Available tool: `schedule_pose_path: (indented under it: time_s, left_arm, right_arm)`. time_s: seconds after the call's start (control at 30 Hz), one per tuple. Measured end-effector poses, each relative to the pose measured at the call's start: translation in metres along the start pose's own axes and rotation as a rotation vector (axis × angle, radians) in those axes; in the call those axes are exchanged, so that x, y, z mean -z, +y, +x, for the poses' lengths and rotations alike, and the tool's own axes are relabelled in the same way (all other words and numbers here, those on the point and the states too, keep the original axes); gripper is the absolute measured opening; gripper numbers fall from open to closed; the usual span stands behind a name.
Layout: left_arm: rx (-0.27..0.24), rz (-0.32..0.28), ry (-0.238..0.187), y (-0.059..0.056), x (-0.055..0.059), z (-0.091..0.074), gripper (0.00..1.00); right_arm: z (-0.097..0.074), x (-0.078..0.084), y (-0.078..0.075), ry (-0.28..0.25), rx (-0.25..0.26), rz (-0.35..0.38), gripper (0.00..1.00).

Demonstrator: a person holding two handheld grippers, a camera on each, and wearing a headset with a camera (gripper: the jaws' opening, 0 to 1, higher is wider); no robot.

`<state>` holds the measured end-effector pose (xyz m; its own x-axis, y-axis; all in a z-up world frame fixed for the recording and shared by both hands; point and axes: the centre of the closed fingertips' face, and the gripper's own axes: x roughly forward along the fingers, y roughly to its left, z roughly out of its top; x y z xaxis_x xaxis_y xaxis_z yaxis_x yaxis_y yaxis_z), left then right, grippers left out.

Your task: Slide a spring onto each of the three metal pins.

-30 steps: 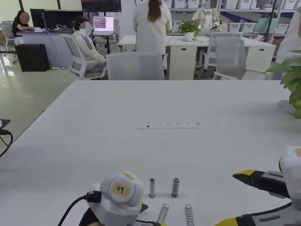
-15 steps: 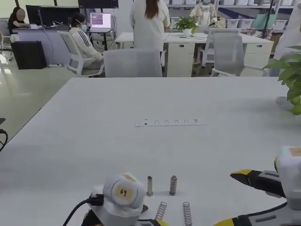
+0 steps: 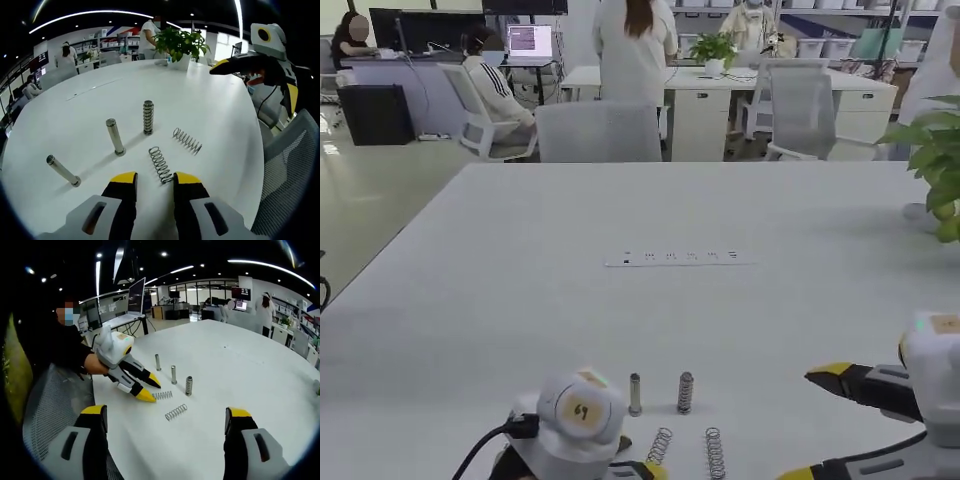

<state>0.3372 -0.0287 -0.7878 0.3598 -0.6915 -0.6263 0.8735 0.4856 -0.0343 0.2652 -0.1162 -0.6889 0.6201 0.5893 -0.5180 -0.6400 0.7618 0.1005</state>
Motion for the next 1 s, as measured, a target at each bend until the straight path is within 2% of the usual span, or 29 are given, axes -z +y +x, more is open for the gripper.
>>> schedule_pose_path:
  time_s: [0.2,0.5,1.0]
  left_arm:
    - [-0.011,0.028,0.001,0.003,0.001,-0.001,0.15]
    - [-0.017,0.032,-0.005,0.005,0.001,-0.001,0.05]
    - [-0.008,0.035,0.008,0.007,0.006,-0.005,0.02]
  right_arm:
    - [0.001,0.000,0.001,0.003,-0.005,-0.003,0.96]
    - [0.003,0.001,0.005,0.016,-0.019,-0.005,0.95]
    - [0.006,-0.003,0.011,0.025,-0.038,-0.019,0.93]
